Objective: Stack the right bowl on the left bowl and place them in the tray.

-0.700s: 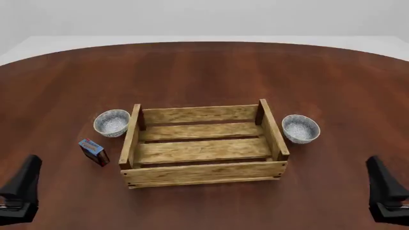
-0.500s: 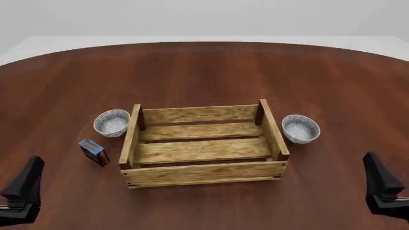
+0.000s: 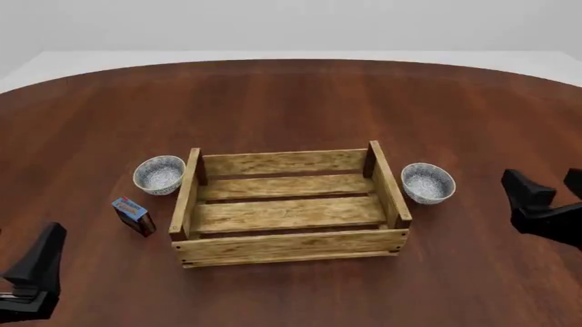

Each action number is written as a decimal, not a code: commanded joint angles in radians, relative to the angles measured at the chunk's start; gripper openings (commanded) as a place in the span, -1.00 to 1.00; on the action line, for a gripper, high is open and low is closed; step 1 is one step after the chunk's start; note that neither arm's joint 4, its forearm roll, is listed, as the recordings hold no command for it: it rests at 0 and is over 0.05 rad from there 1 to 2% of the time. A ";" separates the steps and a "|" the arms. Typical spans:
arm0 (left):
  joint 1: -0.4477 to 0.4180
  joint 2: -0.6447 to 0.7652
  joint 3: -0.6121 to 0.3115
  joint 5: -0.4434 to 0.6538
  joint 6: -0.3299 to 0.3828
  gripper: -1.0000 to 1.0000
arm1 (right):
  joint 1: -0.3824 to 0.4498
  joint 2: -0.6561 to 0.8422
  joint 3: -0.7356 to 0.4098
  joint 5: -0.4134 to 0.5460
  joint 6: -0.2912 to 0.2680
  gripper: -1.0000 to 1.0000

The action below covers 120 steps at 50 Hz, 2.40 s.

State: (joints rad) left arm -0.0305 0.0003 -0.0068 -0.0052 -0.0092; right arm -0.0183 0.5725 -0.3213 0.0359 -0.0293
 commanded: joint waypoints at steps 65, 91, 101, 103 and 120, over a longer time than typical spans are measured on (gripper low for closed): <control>-0.046 0.000 0.006 -0.011 0.007 1.00 | -0.094 1.100 -0.536 -0.040 -0.068 1.00; -0.057 0.000 0.006 -0.014 0.007 1.00 | -0.093 1.273 -0.524 -0.147 -0.038 1.00; -0.057 0.000 0.006 -0.011 0.006 1.00 | -0.088 1.327 -0.515 -0.185 -0.031 1.00; -0.058 0.000 0.007 -0.009 0.007 1.00 | -0.089 1.339 -0.514 -0.193 -0.034 1.00; -0.065 0.000 0.007 -0.005 0.006 1.00 | -0.102 1.366 -0.479 -0.244 -0.043 -1.00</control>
State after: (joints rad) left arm -0.0925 0.0002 -0.0004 -0.0111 -0.0024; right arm -0.0958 1.8910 -0.8302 -0.1846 -0.0446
